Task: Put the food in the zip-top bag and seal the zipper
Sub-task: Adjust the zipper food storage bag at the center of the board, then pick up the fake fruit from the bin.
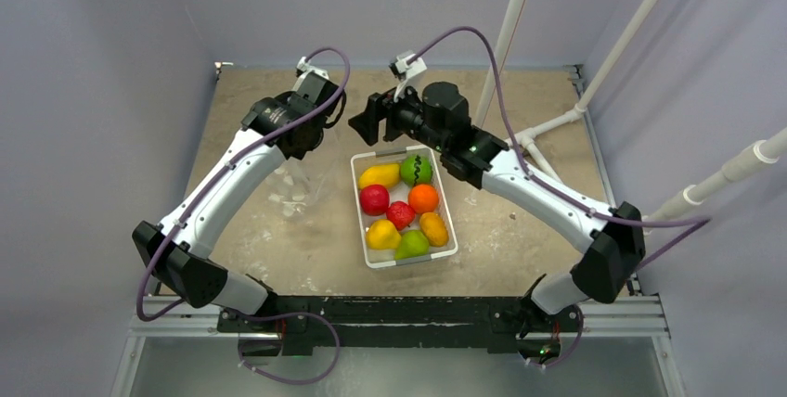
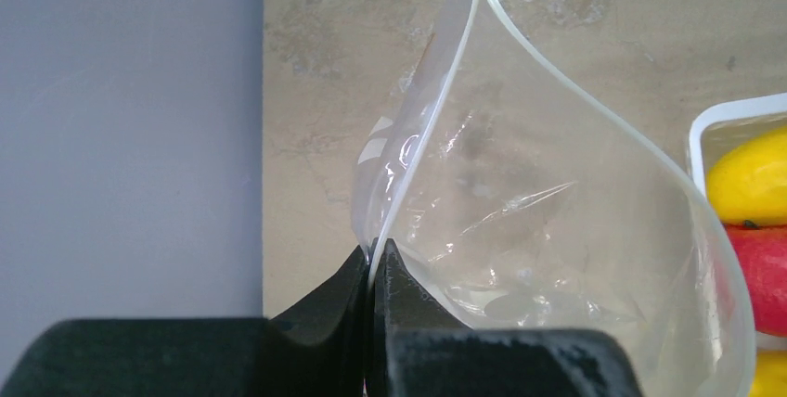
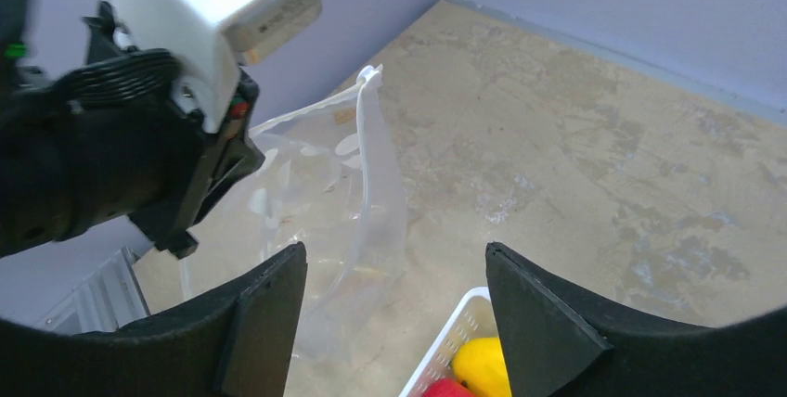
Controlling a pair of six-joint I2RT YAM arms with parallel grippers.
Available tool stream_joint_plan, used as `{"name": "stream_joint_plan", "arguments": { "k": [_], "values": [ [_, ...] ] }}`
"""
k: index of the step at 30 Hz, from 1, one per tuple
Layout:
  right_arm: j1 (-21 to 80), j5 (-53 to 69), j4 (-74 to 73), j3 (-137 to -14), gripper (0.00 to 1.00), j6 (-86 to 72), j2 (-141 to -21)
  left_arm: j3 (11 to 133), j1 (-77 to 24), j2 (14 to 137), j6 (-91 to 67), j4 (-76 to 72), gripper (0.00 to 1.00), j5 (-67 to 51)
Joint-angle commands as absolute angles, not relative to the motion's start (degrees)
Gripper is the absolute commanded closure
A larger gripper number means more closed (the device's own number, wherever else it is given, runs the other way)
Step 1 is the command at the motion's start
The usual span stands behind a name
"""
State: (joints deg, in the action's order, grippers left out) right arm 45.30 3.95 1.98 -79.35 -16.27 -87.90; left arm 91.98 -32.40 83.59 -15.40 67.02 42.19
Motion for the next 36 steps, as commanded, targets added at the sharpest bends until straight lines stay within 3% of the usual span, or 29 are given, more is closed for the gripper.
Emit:
{"name": "stream_joint_plan", "arguments": {
  "k": [1, 10, 24, 36],
  "values": [
    [44.7, 2.1, 0.9, -76.7, 0.24, -14.6, -82.2, 91.8, -33.1, 84.1, -16.4, 67.9, 1.00, 48.0],
    [43.2, 1.5, 0.8, -68.0, 0.14, -13.6, -74.7, 91.1, -35.5, 86.9, -18.7, 70.5, 1.00, 55.1],
    [43.1, 2.5, -3.5, -58.8, 0.17, -14.9, -71.5, 84.1, -39.1, 88.8, -23.7, 69.6, 1.00, 55.9],
    [44.1, 6.4, -0.4, -53.6, 0.16, -20.8, -77.9, 76.4, -39.2, 84.2, -22.5, 60.8, 1.00, 49.8]
  ]
}}
